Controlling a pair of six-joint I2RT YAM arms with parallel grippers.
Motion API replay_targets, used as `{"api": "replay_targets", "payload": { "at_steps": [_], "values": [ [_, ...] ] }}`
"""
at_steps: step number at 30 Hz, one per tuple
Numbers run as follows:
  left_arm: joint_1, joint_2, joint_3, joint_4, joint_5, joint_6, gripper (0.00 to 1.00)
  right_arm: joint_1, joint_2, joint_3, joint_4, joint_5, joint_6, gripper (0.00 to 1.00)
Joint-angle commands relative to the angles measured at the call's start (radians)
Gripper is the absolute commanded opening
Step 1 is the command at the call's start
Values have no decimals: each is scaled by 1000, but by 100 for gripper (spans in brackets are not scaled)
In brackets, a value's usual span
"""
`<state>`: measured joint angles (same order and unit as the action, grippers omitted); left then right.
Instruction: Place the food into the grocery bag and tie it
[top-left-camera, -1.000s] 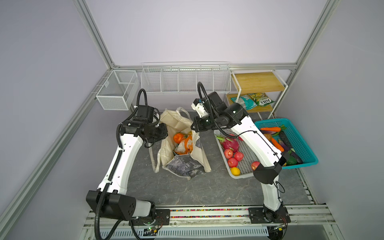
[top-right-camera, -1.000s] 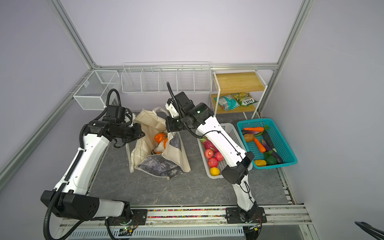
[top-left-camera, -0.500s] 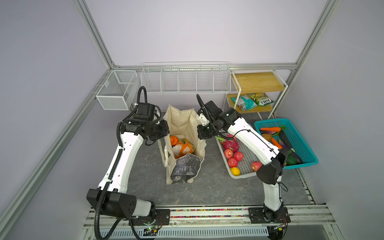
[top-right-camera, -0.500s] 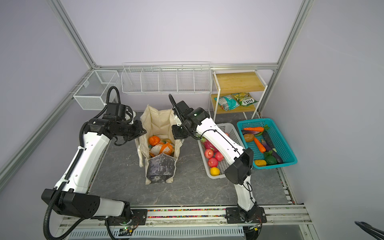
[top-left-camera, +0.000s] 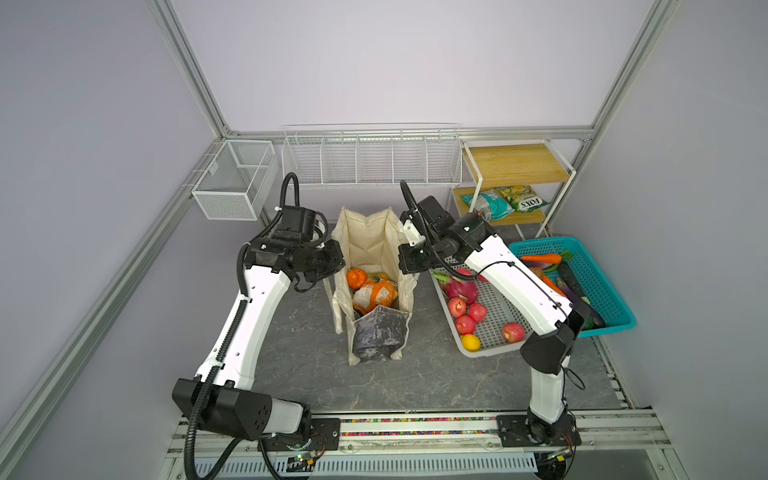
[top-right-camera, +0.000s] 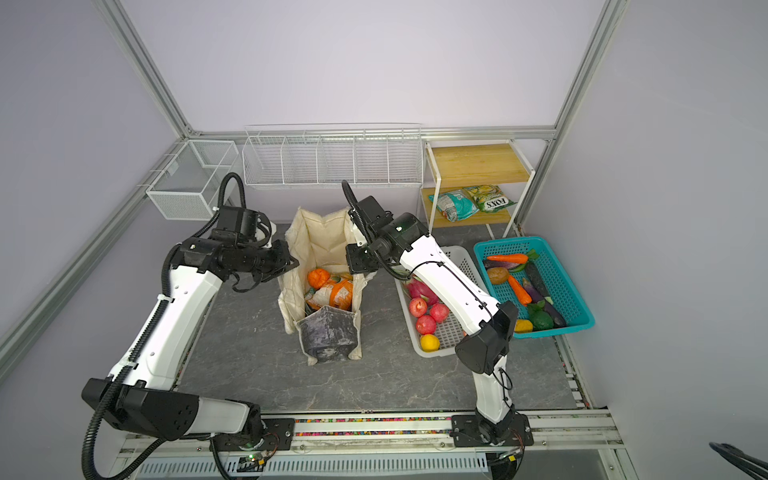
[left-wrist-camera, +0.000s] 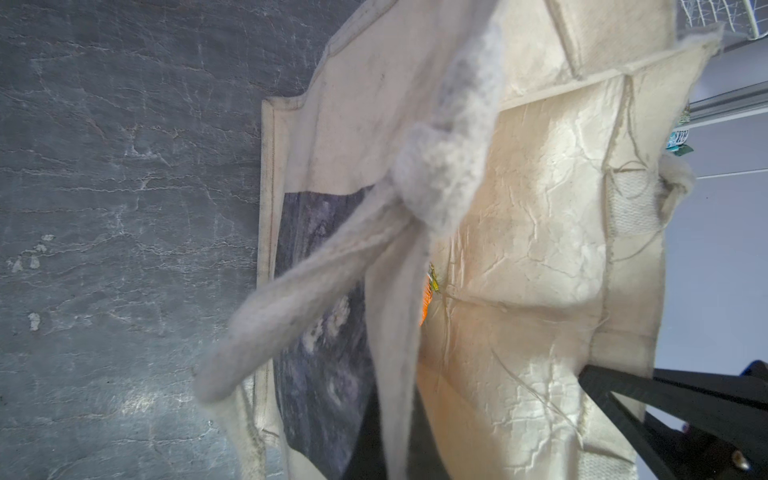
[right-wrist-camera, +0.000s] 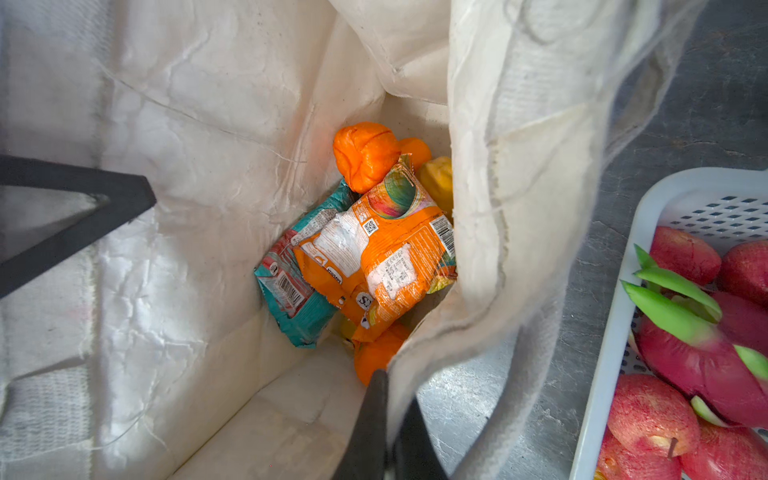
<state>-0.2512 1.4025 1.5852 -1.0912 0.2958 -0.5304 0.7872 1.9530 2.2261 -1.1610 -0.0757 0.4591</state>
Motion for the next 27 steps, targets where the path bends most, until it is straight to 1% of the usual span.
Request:
{"api": "replay_targets", "payload": {
  "at_steps": [1, 6, 11, 14, 16, 18, 23, 27],
  "values": [
    [-3, -27, -28, 57, 7, -3, 0, 9, -31, -51, 44, -32, 22, 8],
    [-3, -29, -51, 42, -18, -7, 0, 18, -51, -142, 76, -44, 52, 10],
    [-3, -29, -46, 25, -45, -8, 0, 20, -54, -136, 74, -38, 47, 14],
    [-3, -24, -48, 18, -60, -16, 0, 20, -48, -126, 72, -54, 50, 16],
    [-3, -20, -48, 17, -60, -20, 0, 21, -43, -122, 73, -66, 57, 15],
    [-3, -14, -39, 18, -53, -23, 0, 25, -43, -116, 75, -75, 65, 8],
    [-5, 25, 28, 25, -10, -25, 0, 30, -58, -99, 75, -59, 93, 7],
    [-11, 58, 84, 26, -6, -19, 0, 30, -69, -91, 87, -41, 105, 7]
  ]
}}
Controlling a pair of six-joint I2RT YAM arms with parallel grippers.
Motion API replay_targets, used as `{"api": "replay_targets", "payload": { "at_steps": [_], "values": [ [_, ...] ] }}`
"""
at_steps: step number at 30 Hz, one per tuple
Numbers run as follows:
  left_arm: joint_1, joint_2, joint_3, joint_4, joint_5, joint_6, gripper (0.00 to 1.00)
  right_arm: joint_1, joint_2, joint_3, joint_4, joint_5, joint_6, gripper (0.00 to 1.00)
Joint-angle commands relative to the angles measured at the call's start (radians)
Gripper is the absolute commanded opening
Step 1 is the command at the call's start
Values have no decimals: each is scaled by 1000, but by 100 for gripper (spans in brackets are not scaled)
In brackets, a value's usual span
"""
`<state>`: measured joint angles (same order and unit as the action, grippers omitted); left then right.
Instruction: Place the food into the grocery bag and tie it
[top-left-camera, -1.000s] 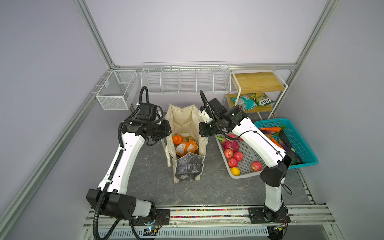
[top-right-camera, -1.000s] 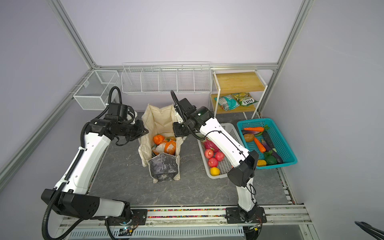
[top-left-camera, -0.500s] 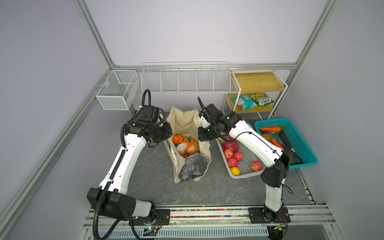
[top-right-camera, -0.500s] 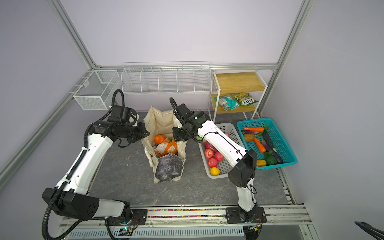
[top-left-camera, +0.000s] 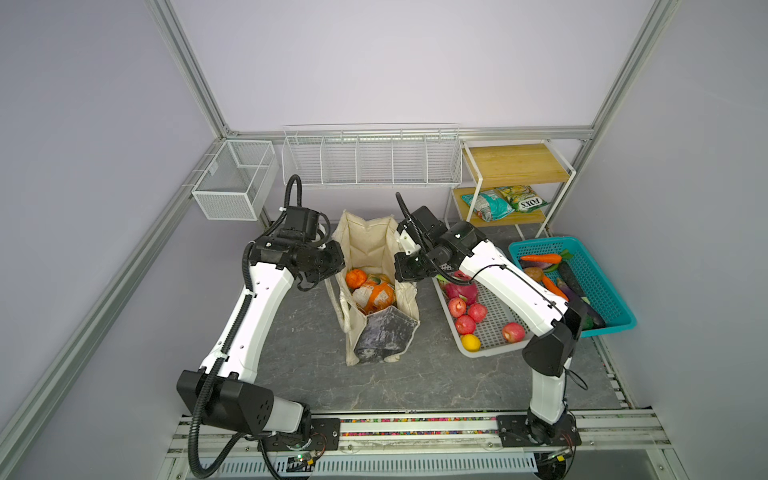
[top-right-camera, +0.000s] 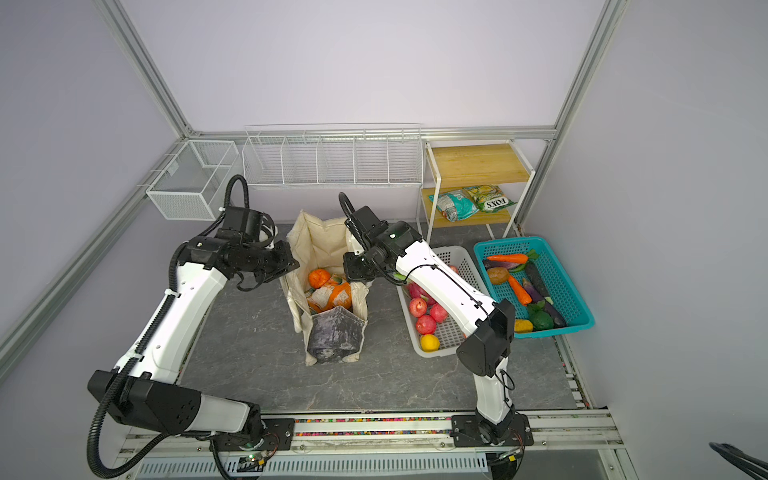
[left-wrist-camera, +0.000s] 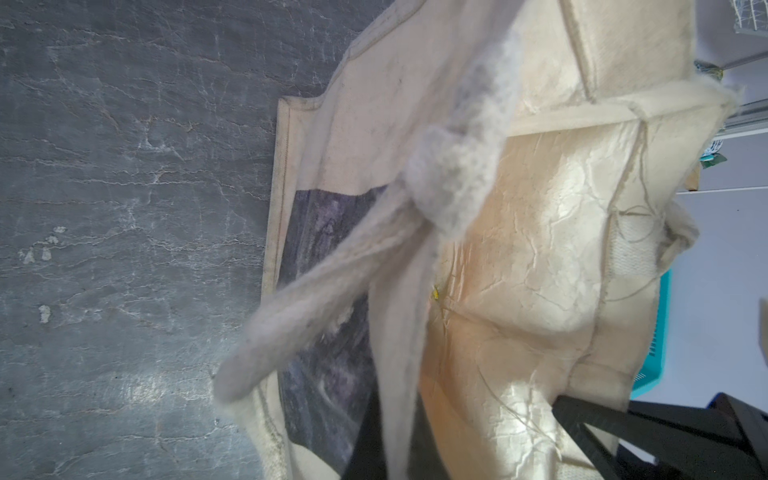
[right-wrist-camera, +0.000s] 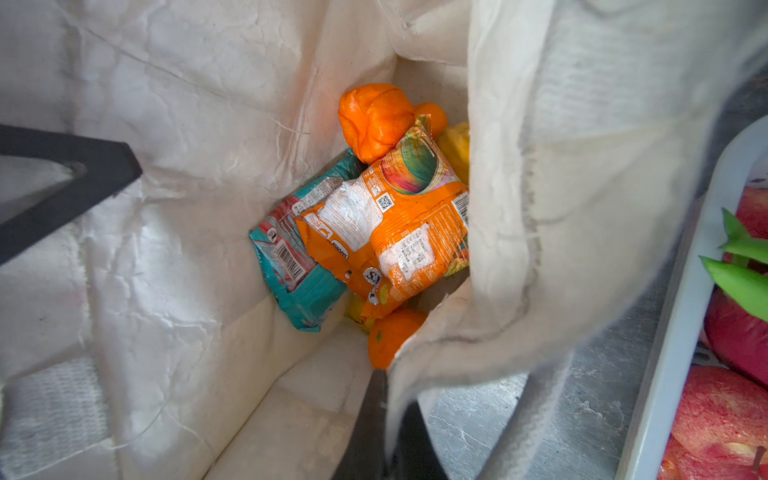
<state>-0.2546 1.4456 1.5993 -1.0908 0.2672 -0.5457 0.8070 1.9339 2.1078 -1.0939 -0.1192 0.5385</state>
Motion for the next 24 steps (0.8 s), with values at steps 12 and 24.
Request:
{"api": "replay_targets", "payload": {
  "at_steps": [12, 24],
  "values": [
    [-6, -4, 15, -12, -60, -14, 15, 11, -55, -22, 40, 11, 21, 7],
    [93, -123, -17, -74, -183, -76, 69, 11, -41, -13, 27, 14, -8, 7]
  ]
}}
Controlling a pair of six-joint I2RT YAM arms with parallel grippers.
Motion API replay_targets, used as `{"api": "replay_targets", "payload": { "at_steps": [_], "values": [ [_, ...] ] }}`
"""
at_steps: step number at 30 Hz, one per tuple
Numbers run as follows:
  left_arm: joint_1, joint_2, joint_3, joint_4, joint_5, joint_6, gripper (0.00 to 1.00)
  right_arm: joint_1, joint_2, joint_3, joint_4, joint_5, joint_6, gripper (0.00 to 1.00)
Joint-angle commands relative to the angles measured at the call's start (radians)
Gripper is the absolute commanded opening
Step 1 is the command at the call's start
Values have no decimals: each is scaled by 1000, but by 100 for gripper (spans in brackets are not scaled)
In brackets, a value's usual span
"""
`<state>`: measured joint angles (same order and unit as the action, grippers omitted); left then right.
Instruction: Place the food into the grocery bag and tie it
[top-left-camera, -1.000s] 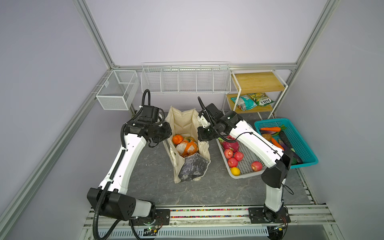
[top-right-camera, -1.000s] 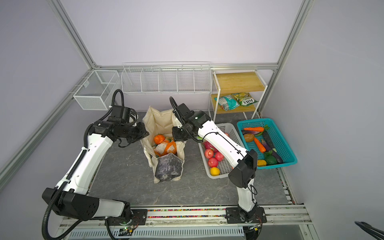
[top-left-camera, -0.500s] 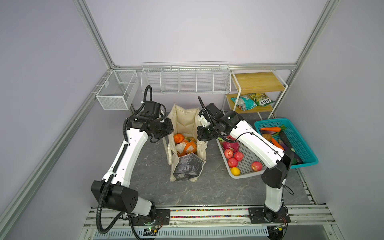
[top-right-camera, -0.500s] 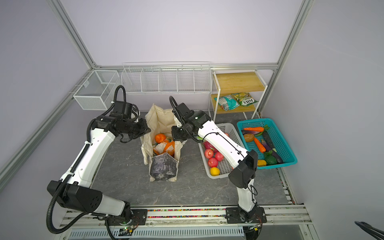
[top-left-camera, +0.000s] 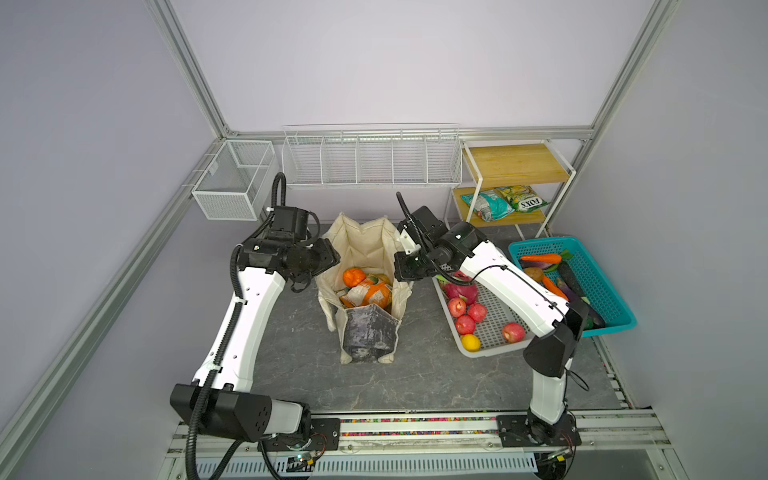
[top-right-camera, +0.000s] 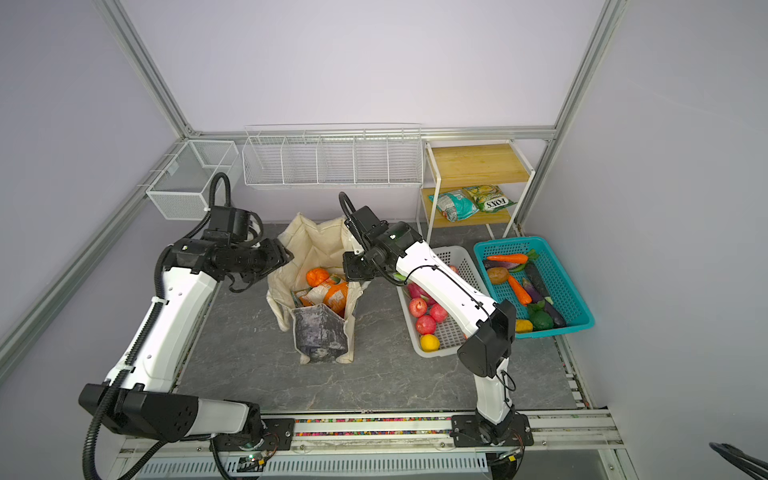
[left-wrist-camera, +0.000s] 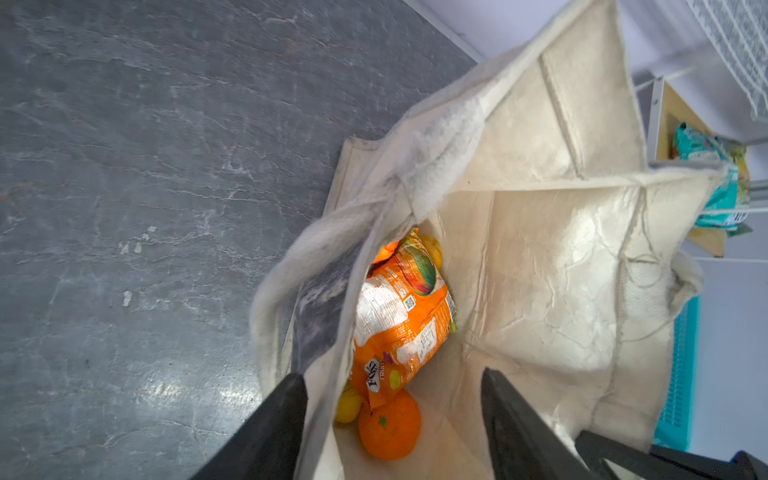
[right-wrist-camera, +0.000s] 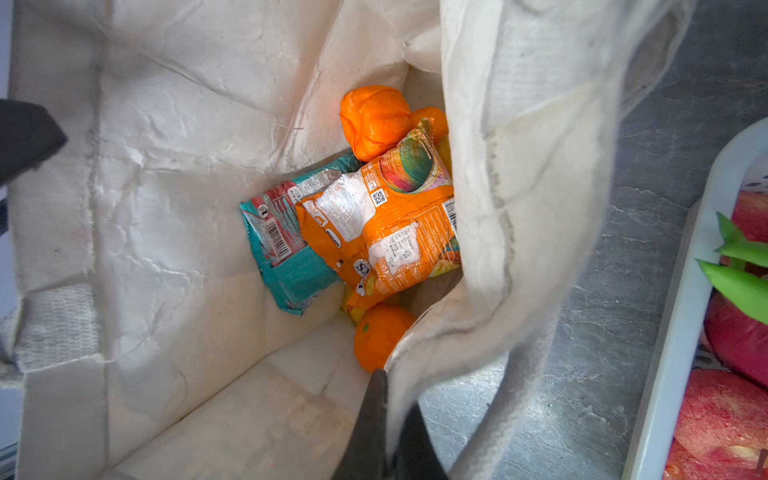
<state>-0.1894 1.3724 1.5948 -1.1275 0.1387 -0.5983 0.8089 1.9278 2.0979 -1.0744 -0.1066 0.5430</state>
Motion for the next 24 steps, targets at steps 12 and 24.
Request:
{"api": "replay_targets", "payload": {
  "at_steps": [12, 24],
  "values": [
    [141, -253, -251, -48, -187, -236, 59, 7, 3, 69, -35, -15, -41, 14],
    [189, -339, -641, 258, 102, -382, 63, -7, 10, 58, -35, -34, -57, 14]
  ]
}}
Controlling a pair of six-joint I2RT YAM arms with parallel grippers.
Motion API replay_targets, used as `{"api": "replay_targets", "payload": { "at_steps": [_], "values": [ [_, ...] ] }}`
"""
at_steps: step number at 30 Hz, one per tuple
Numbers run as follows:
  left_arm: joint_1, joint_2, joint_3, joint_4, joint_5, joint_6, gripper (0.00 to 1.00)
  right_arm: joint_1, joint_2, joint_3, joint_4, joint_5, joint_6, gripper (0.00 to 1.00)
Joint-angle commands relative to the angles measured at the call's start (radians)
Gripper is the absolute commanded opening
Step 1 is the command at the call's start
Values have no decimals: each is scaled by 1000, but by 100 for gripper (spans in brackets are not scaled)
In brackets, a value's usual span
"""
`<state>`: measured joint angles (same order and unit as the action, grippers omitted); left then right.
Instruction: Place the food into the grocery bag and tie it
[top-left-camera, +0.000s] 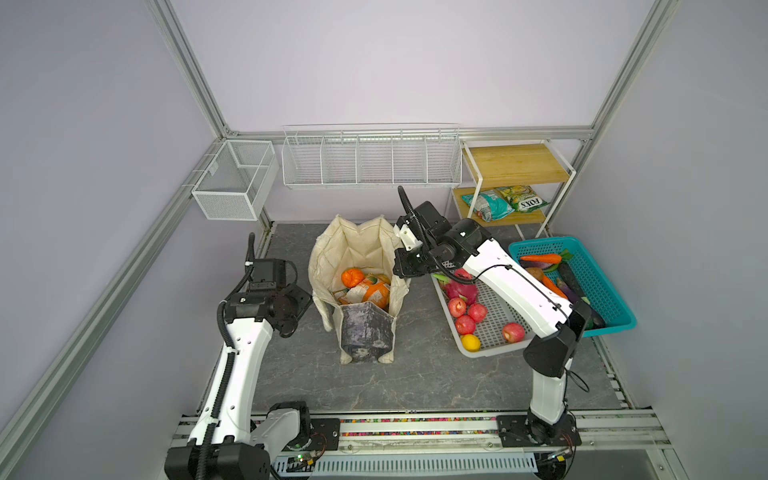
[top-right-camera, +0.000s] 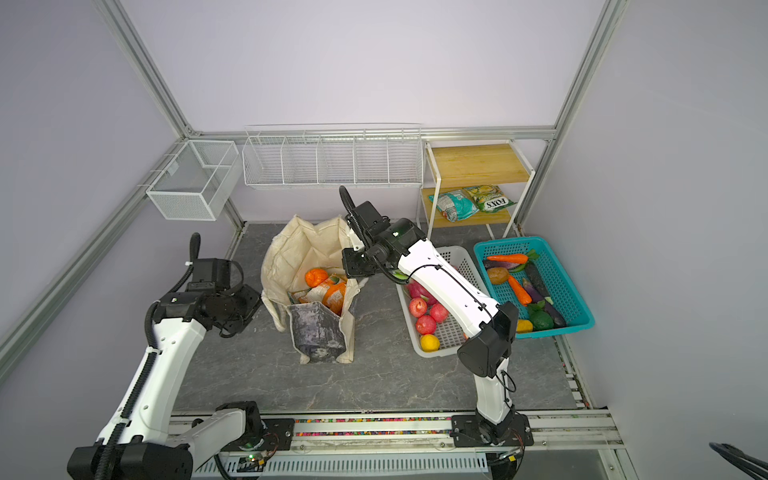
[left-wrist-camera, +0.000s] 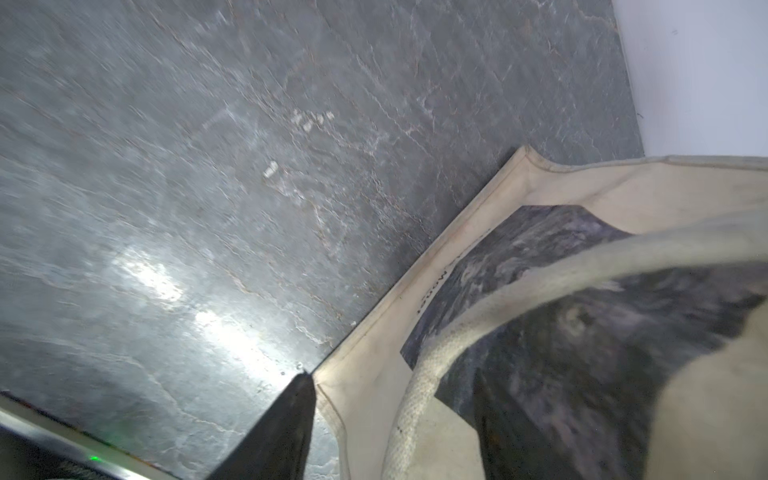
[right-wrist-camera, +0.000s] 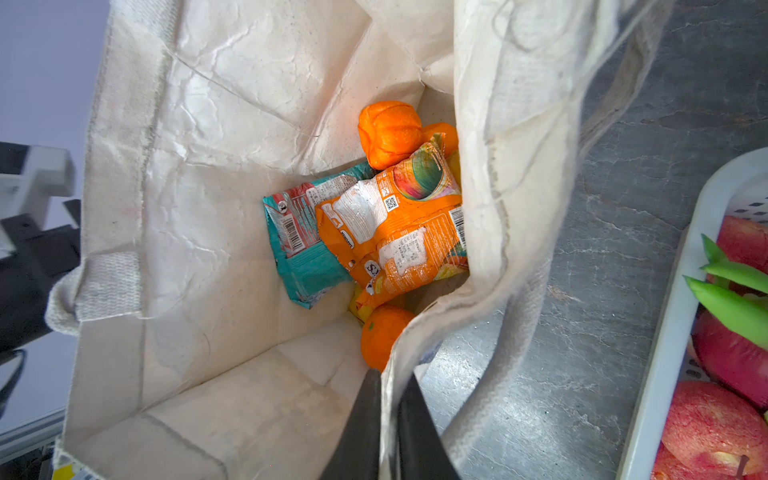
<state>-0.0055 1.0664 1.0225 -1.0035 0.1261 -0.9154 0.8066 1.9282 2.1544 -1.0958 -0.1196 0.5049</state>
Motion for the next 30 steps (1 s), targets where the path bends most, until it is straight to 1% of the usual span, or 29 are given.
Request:
{"api": "replay_targets", "payload": {
  "at_steps": [1, 4, 8, 16, 20, 24, 30],
  "values": [
    [6, -39, -101, 171, 144, -76, 63, -5, 9, -4, -11, -23, -20, 14],
    [6, -53, -187, 263, 215, -89, 63, -8, 9, -17, -4, -30, -20, 14],
    [6, -71, -242, 287, 213, -98, 61, -13, 11, -22, 2, -34, -24, 13],
    [6, -79, -251, 304, 243, -111, 59, -15, 15, -21, 1, -38, -23, 13],
    [6, -113, -245, 277, 250, -124, 62, -16, 15, -21, 1, -35, -23, 13],
    [6, -137, -272, 298, 275, -150, 63, -18, 18, -21, 7, -37, -20, 13],
    [5, -107, -325, 351, 315, -162, 56, -18, 31, -17, 8, -48, -17, 13]
  ]
}}
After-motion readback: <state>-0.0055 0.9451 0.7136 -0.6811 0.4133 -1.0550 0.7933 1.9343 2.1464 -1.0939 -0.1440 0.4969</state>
